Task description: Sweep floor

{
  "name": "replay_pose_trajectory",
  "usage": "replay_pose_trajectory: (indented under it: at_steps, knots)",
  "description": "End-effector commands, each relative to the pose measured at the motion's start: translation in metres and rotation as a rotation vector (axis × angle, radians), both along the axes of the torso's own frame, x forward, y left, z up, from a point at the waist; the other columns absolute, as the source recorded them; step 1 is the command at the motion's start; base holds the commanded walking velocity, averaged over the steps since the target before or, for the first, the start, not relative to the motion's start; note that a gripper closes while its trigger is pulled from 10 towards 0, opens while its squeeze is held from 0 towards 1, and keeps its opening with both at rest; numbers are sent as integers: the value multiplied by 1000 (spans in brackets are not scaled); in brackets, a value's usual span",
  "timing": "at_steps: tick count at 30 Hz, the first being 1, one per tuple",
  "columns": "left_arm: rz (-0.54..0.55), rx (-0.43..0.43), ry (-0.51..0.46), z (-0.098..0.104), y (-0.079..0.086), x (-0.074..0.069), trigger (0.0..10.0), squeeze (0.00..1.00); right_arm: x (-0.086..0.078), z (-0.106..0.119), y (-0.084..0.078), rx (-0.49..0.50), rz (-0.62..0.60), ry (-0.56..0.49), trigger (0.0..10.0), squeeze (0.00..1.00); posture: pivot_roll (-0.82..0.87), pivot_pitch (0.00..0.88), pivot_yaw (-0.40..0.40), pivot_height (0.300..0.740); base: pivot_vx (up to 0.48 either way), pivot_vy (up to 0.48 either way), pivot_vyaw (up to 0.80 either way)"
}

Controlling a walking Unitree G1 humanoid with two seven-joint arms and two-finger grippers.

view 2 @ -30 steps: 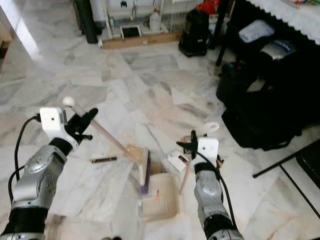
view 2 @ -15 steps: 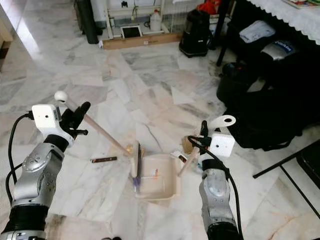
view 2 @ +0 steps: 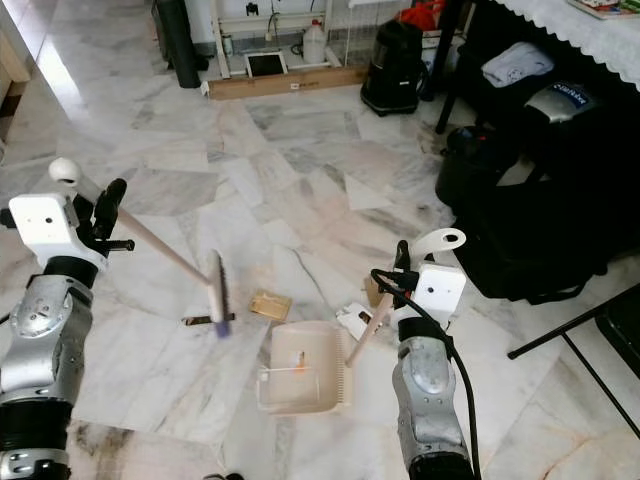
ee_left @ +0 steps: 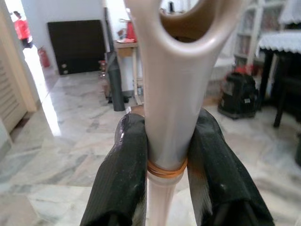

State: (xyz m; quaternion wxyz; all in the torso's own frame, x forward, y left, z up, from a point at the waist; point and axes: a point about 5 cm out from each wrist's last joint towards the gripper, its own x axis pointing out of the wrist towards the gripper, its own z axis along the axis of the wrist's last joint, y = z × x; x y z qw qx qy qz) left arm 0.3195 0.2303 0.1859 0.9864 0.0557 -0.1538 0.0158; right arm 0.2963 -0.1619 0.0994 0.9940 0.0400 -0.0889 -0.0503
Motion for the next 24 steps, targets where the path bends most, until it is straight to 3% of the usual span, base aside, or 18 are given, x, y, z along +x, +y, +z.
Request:
replay_pose_trajectory:
  at_steps: [1,4,11,17,20,21,23,24]
  knots:
    - [-55,86,41,-7,-5,-1,10000,0,0,10,-1,8,-9,-48,10000,0,16,46,-18,740,0,0,0]
    - [-80,168,94,-16,-8,-1,10000,0,0,11,-2,8,-15,-48,10000,0,17,43,-18,740,0,0,0]
    - [-165,164,165,-24,-16,0,10000,0,0,12,-3,4,-19,-44,10000,0,21,43,-20,740,0,0,0]
    - [-226,60,225,-32,-21,0,10000,0,1,13,-5,2,-25,-43,10000,0,23,49,-21,740,0,0,0]
    - [-236,-60,212,-29,-25,1,10000,0,1,13,-6,-1,-28,-40,10000,0,24,61,-25,740,0,0,0]
    - [-236,-60,212,-29,-25,1,10000,0,1,13,-6,-1,-28,-40,10000,0,24,61,-25,740,0,0,0]
    - [-266,-187,199,-23,-29,4,10000,0,0,13,-6,-1,-29,-38,10000,0,25,65,-26,740,0,0,0]
    - [-266,-187,199,-23,-29,4,10000,0,0,13,-6,-1,-29,-38,10000,0,25,65,-26,740,0,0,0]
